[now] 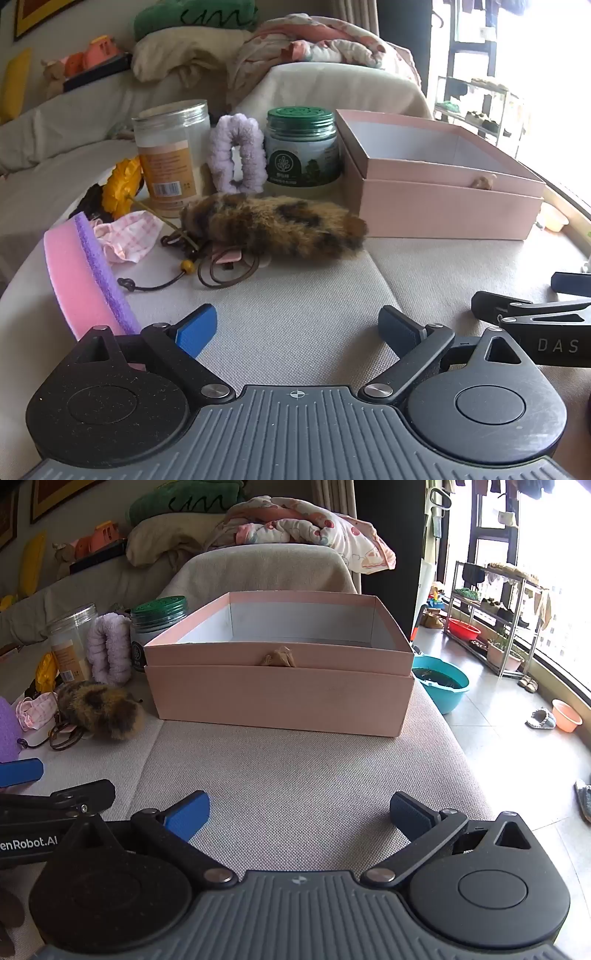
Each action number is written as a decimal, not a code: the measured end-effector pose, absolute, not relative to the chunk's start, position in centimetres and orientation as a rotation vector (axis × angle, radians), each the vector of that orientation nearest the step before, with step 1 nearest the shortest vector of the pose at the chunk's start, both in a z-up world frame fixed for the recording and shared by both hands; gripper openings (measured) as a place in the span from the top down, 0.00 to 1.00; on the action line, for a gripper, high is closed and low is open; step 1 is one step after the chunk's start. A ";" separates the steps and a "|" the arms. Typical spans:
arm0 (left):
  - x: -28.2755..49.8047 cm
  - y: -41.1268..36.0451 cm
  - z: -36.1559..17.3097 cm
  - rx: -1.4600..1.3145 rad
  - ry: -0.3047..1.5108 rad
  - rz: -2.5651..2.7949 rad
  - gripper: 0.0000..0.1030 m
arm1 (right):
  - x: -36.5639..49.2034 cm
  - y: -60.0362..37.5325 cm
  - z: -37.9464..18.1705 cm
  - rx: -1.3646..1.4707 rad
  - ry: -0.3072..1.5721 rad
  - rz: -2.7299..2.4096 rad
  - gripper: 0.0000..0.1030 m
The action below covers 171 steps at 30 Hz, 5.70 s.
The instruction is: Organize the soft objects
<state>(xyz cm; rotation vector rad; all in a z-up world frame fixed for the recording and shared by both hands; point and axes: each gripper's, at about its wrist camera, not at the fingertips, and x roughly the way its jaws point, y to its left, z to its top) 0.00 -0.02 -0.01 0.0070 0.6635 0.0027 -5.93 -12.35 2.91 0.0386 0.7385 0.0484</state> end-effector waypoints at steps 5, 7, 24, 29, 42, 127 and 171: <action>0.0 0.0 0.0 0.004 0.663 0.002 0.05 | -5.9 -12.3 2.9 0.038 0.738 0.048 0.00; 0.0 0.0 0.0 0.004 0.663 0.002 0.05 | -5.9 -12.3 2.9 0.038 0.738 0.048 0.00; 0.0 0.0 0.0 0.004 0.663 0.001 0.05 | -5.9 -12.3 2.9 0.038 0.738 0.048 0.00; 0.0 0.0 0.0 0.004 0.663 0.001 0.05 | -5.9 -12.3 2.9 0.038 0.738 0.048 0.00; 0.0 0.0 0.0 0.004 0.663 0.002 0.05 | -5.9 -12.3 2.9 0.038 0.738 0.048 0.00; -5.1 22.7 5.0 -0.371 0.489 0.046 0.65 | -0.8 3.1 14.5 -0.264 0.607 0.539 0.00; 10.5 17.4 20.3 -0.408 0.324 -0.426 0.64 | 9.0 -3.4 28.5 -0.131 0.787 0.498 0.86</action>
